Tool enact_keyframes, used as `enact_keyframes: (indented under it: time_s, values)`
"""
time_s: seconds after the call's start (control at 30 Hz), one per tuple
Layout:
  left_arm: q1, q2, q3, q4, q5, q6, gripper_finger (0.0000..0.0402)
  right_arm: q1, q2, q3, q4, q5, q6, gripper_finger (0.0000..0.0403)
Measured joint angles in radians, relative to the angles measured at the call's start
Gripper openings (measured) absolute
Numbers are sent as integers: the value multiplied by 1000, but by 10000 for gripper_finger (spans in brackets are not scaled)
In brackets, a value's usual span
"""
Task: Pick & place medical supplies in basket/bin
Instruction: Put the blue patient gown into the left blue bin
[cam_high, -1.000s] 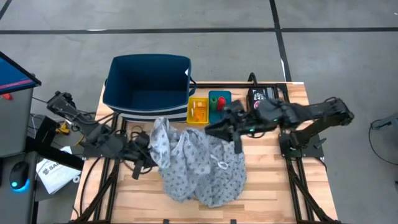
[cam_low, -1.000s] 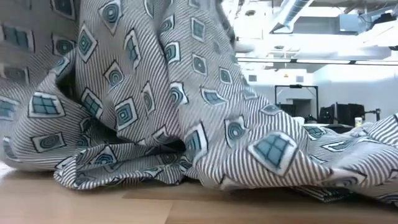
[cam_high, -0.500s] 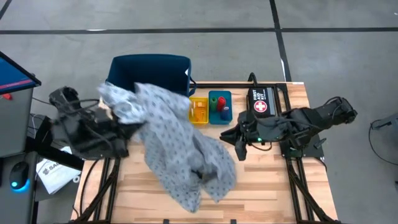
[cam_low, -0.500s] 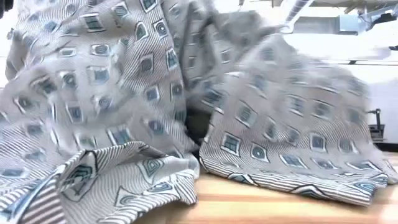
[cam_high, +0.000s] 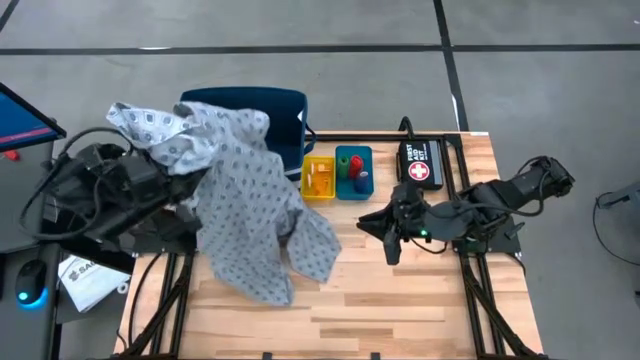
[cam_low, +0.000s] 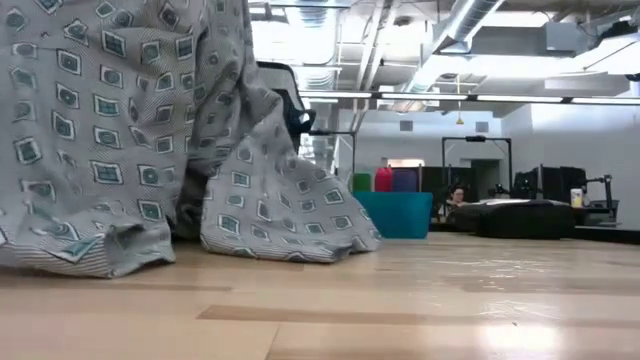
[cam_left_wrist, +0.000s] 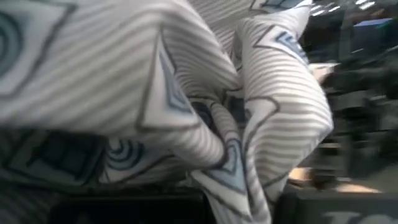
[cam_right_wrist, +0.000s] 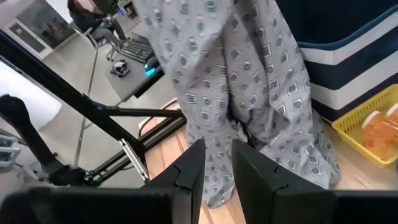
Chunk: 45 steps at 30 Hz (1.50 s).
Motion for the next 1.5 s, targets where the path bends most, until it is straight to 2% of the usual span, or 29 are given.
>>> enact_keyframes:
  time_s: [0.2,0.3,0.47,0.73,0.87,0.97,1.13,1.3,1.5]
  values:
    - [232,11,6,1,0,62,5,7,0,0,48,18,0,77]
    - [321,18,7,17,0,131,5,11,0,0,59,18,13,77]
    - [466,18,7,8,1,157,8,29,0,0,58,53,38,77]
    - [669,18,7,7,12,165,9,36,6,0,56,76,71,77]
    - [760,20,7,-21,53,167,8,36,6,0,56,77,79,77]
    - [837,34,6,-61,88,162,10,36,6,0,60,77,79,77]
    - [952,72,6,-72,88,160,17,36,6,0,82,77,79,77]
    - [1006,101,6,-68,88,121,45,40,6,0,86,77,81,77]
    - [1009,110,6,-78,42,113,126,40,6,0,79,82,96,77]
